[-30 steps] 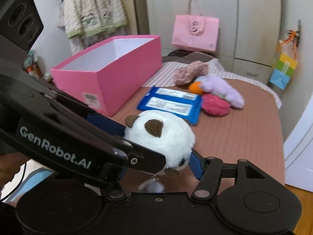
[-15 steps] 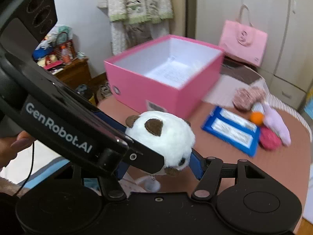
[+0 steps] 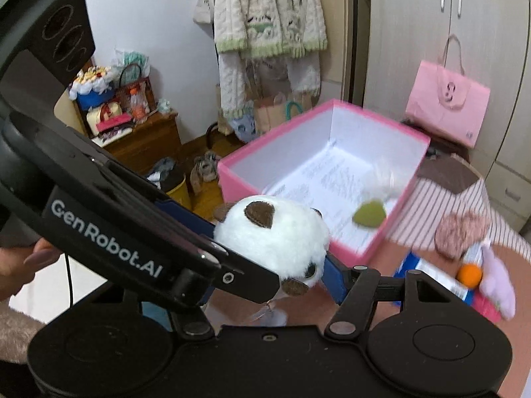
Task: Organize soft objects
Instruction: 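Lift and carry the panda plush with the left gripper over the pink box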
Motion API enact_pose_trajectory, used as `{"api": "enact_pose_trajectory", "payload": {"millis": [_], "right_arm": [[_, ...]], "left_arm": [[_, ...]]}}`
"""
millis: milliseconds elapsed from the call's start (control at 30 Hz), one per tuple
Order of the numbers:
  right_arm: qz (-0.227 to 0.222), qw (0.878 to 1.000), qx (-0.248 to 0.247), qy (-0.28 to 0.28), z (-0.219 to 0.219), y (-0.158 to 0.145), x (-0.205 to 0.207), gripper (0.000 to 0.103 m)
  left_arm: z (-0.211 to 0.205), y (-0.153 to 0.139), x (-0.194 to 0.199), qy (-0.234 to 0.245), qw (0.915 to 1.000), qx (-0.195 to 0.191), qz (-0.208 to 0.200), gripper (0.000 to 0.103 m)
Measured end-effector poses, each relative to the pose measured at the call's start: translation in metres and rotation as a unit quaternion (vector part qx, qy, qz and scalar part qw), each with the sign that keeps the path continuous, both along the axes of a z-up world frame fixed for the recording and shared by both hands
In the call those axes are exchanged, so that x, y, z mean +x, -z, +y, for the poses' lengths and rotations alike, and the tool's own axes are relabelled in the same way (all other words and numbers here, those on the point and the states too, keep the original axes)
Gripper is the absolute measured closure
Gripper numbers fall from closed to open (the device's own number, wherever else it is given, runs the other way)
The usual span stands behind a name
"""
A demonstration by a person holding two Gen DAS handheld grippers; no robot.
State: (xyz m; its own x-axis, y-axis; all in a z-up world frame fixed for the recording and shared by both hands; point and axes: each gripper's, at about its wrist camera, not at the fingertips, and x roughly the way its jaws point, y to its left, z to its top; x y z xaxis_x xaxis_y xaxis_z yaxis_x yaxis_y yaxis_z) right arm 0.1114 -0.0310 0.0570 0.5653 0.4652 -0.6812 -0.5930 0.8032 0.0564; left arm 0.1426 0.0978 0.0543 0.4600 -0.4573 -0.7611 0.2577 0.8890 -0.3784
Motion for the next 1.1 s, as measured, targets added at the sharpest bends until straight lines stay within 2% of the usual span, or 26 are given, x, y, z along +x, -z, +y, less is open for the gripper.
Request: {"api": "enact_pose_trajectory", "payload": {"millis": [167, 367, 533, 800, 900, 1100], "right_arm": [[-0.034, 0.999, 0.017, 0.019, 0.004, -0.012, 0.032, 0.032], [-0.063, 0.997, 0.026, 0.025, 0.008, -0.013, 0.081, 0.031], [-0.074, 0.997, 0.035, 0.015, 0.011, -0.002, 0.128, 0.031], [-0.039, 0.999, 0.024, -0.01, 0.014, 0.024, 0.2, 0.031], [-0.027, 0.999, 0.006, -0.02, 0.016, 0.035, 0.215, 0.031], [-0.022, 1.0, -0.005, -0.018, 0.016, 0.047, 0.23, 0.031]], "left_arm": [[0.01, -0.012, 0.027, -0.011, 0.9984, -0.015, -0.053, 0.04], [0.022, -0.007, 0.078, -0.015, 0.9966, -0.034, -0.074, 0.04], [0.026, 0.005, 0.12, -0.039, 0.9942, -0.038, -0.092, 0.04], [0.028, 0.036, 0.185, -0.055, 0.9958, -0.036, -0.065, 0.04], [0.023, 0.044, 0.194, -0.057, 0.9959, -0.02, -0.067, 0.04], [0.024, 0.055, 0.21, -0.058, 0.9966, -0.022, -0.055, 0.04]]}}
